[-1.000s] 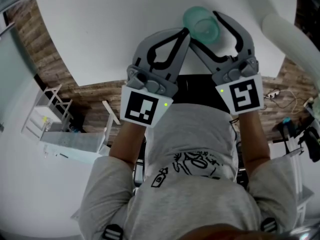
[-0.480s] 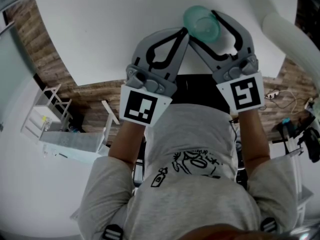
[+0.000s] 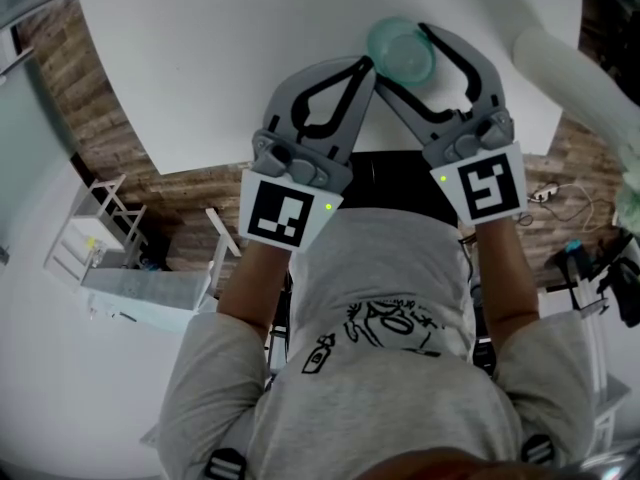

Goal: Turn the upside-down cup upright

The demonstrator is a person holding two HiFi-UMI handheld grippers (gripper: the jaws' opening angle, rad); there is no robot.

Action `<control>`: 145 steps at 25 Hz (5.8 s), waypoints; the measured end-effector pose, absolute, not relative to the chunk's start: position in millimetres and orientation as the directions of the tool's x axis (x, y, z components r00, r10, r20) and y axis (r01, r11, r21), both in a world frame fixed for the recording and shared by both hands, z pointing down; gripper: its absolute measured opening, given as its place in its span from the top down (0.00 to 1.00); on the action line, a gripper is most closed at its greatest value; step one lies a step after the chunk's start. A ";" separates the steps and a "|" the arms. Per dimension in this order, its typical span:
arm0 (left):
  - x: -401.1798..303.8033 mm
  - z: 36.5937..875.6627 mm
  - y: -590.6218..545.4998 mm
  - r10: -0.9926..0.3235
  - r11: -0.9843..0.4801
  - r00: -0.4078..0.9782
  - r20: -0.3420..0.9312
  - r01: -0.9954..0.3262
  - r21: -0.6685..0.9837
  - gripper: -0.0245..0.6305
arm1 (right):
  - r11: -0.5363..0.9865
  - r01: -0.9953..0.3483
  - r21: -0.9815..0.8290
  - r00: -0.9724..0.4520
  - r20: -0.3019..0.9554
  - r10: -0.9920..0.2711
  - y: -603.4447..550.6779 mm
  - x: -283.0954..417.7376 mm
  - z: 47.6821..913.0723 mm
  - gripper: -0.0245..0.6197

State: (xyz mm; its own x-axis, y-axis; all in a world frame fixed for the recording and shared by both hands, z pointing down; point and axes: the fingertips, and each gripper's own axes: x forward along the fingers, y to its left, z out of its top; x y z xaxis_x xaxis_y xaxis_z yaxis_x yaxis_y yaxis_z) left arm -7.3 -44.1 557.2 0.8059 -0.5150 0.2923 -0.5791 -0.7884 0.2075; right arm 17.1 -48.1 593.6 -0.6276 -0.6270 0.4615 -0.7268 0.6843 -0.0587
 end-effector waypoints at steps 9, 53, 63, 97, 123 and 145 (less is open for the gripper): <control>-2.1 532.3 -53.6 -0.525 -0.794 0.810 0.261 -0.577 0.192 0.96 | 0.668 -0.742 -0.058 -0.626 0.419 -0.658 -56.7 23.2 562.5 0.46; -7.2 377.1 -47.3 -0.548 -0.814 0.824 0.146 -0.565 0.133 0.96 | 0.677 -0.736 0.012 -0.648 0.277 -0.710 -47.2 22.7 380.1 0.46; -4.7 341.9 -42.2 -0.549 -0.823 0.830 0.097 -0.557 0.109 0.96 | 0.692 -0.720 0.058 -0.663 0.238 -0.710 -41.7 21.6 339.8 0.46; -8.7 297.8 -33.4 -0.551 -0.822 0.833 0.050 -0.552 0.141 0.96 | 0.649 -0.753 -0.109 -0.657 0.099 -0.747 -48.0 42.5 289.5 0.46; -24.9 311.7 -13.0 -0.546 -0.817 0.835 0.068 -0.548 0.178 0.81 | 0.480 -0.573 -0.664 -0.605 -0.052 -0.794 -60.3 51.9 318.4 0.46; -29.9 318.9 -10.5 -0.537 -0.815 0.839 0.084 -0.542 0.207 0.78 | 0.332 -0.194 -0.923 -0.492 -0.201 -0.847 -67.2 57.3 335.5 0.46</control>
